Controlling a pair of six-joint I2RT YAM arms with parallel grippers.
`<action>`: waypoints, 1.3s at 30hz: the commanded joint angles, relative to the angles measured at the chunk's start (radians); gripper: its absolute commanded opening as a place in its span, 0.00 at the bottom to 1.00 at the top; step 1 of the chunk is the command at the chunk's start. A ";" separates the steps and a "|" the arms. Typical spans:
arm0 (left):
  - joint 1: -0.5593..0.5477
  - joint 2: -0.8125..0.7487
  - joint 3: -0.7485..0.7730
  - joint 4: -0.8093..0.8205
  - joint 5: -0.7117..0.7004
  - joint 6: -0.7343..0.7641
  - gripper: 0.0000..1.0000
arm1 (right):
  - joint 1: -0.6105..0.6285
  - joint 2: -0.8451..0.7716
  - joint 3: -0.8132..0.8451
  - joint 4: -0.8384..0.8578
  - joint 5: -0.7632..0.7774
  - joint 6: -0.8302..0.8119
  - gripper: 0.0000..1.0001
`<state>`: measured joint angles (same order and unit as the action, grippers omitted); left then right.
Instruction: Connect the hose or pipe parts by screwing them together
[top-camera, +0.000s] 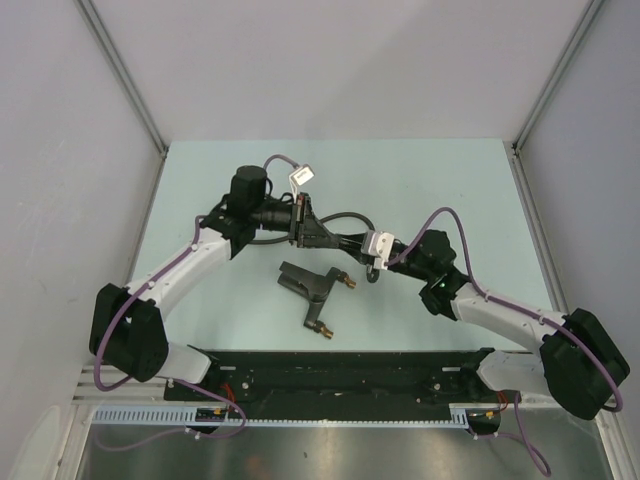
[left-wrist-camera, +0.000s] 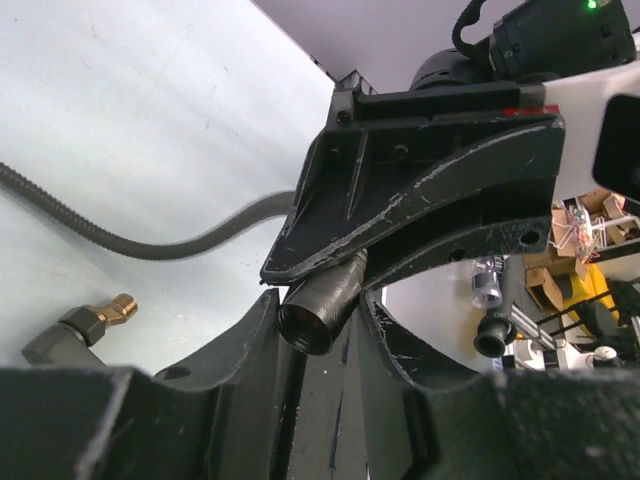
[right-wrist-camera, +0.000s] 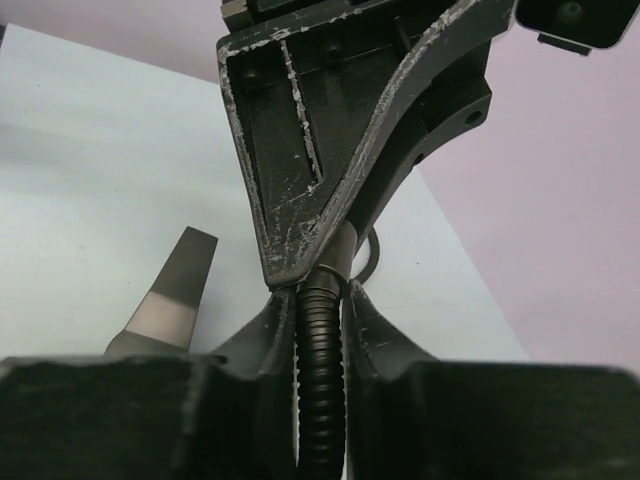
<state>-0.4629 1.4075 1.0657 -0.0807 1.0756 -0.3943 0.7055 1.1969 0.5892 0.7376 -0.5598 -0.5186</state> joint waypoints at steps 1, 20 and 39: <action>-0.010 -0.013 -0.003 0.010 0.055 0.000 0.06 | 0.008 0.001 0.034 0.100 0.015 -0.006 0.07; 0.035 -0.104 -0.013 0.015 0.007 -0.005 0.67 | -0.006 -0.076 -0.002 0.009 0.020 0.003 0.00; 0.021 -0.096 -0.007 0.050 0.020 -0.040 0.57 | -0.008 -0.039 -0.003 0.025 -0.026 0.038 0.00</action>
<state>-0.4358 1.3331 1.0542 -0.0738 1.0729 -0.4179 0.7021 1.1553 0.5861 0.7090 -0.5690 -0.4927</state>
